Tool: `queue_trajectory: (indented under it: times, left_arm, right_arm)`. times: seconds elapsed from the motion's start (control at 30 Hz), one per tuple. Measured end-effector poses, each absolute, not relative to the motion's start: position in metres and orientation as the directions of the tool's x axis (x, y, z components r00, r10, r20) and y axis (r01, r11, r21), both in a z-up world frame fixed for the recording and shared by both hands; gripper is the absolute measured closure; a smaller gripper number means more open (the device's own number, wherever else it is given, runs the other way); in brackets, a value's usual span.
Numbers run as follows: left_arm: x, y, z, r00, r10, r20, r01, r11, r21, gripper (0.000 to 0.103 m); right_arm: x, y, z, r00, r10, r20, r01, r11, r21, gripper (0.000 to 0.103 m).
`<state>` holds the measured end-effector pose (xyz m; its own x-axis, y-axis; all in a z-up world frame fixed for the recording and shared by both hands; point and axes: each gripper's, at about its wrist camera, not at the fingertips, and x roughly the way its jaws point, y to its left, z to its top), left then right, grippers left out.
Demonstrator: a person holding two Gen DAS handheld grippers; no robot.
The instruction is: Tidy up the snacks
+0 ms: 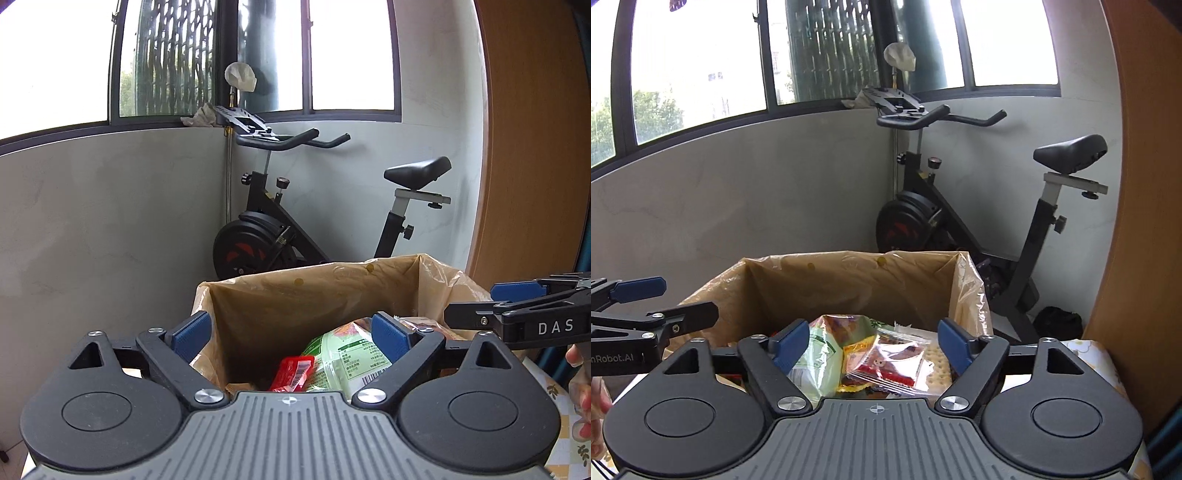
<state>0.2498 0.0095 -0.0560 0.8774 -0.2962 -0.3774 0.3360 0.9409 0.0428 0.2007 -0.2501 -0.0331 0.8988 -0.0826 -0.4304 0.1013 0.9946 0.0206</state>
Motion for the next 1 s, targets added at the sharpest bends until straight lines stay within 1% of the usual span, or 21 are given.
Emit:
queue_trajectory:
  times: [0.03, 0.1, 0.13, 0.2, 0.27, 0.33, 0.47, 0.63, 0.8, 1.0]
  left_arm:
    - [0.246, 0.01, -0.051, 0.878, -0.299, -0.374, 0.337, 0.941, 0.037, 0.006]
    - [0.234, 0.012, -0.043, 0.881, -0.31, -0.357, 0.345, 0.938, 0.035, 0.005]
    - [0.226, 0.013, -0.039, 0.882, -0.319, -0.347, 0.353, 0.935, 0.038, 0.004]
    - [0.214, 0.013, -0.03, 0.886, -0.315, -0.34, 0.354, 0.933, 0.057, 0.004]
    - [0.198, 0.01, -0.02, 0.904, -0.274, -0.329, 0.32, 0.943, 0.095, 0.004]
    - [0.183, 0.01, -0.011, 0.923, -0.243, -0.299, 0.289, 0.949, 0.123, 0.004]
    - [0.15, 0.018, 0.004, 0.933, -0.25, -0.259, 0.282, 0.955, 0.096, 0.004]
    - [0.12, 0.025, 0.023, 0.939, -0.241, -0.245, 0.267, 0.961, 0.078, 0.004]
    - [0.099, 0.03, 0.033, 0.952, -0.224, -0.208, 0.247, 0.965, 0.089, 0.004]
    - [0.09, 0.037, 0.034, 0.954, -0.216, -0.205, 0.236, 0.969, 0.077, 0.004]
  right_arm:
    - [0.195, -0.248, -0.029, 0.901, -0.081, -0.427, 0.099, 0.995, 0.02, 0.014]
    - [0.181, -0.243, -0.02, 0.906, -0.068, -0.417, 0.081, 0.997, 0.012, 0.003]
    - [0.174, -0.239, -0.017, 0.908, -0.062, -0.415, 0.069, 0.998, 0.003, 0.001]
    - [0.157, -0.231, -0.009, 0.917, -0.06, -0.394, 0.056, 0.998, -0.024, 0.0]
    - [0.138, -0.223, 0.001, 0.929, -0.079, -0.362, 0.068, 0.997, -0.044, 0.0]
    - [0.119, -0.219, 0.01, 0.94, -0.091, -0.33, 0.085, 0.996, -0.032, 0.0]
    - [0.086, -0.208, 0.023, 0.955, -0.088, -0.283, 0.087, 0.996, -0.015, 0.0]
    - [0.048, -0.19, 0.039, 0.966, -0.103, -0.236, 0.099, 0.995, -0.027, 0.0]
    - [0.022, -0.175, 0.049, 0.969, -0.115, -0.22, 0.111, 0.993, -0.03, 0.0]
    - [0.006, -0.167, 0.057, 0.97, -0.11, -0.216, 0.105, 0.994, -0.035, 0.0]
